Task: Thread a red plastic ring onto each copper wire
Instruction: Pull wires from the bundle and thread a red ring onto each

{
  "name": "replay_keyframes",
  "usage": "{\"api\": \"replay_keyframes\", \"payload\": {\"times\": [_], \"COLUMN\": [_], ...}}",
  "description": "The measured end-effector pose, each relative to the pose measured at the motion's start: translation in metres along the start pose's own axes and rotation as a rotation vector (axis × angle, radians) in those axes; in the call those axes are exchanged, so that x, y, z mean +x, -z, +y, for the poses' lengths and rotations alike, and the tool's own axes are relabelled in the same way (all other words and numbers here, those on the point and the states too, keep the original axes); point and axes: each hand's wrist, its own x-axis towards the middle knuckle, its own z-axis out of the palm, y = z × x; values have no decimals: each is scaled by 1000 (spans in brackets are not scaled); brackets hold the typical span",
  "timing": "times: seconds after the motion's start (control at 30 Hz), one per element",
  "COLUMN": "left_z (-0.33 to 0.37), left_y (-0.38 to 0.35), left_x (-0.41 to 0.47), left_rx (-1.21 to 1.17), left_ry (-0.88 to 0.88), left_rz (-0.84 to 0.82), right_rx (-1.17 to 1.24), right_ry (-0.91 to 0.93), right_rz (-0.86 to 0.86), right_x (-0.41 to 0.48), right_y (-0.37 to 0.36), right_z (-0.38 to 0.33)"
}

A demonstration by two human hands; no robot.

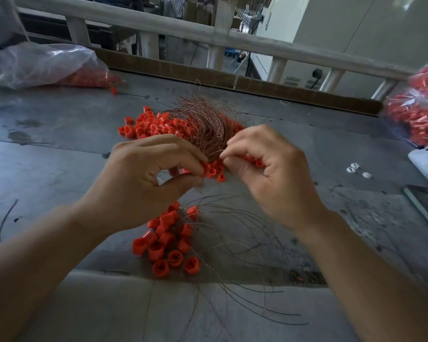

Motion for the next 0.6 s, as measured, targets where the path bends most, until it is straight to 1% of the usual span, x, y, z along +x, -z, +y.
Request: {"api": "replay_keyframes", "payload": {"times": [0.13,0.27,0.4,0.47,0.53,0.6], "left_z": [-1,-2,-8,-12,-13,-13], "left_y": [0,1,-1,-1,0,3], "left_x": [2,2,2,2,1,2], "left_rx": [58,48,106,136,148,147], "left_ry": [16,53,122,187,259,321], "left_rz": [-9,-76,-111,-118,-113,-66], "right_rx": [273,414,561,557,473,374], "right_ry": [-130,-161,-229,-235,-222,-191], "right_rz": [164,342,511,555,582,610], "right_x": [5,10,15,16,17,18], "right_y": [10,17,26,30,33,36], "right_z": [3,5,7,7,7,7]}}
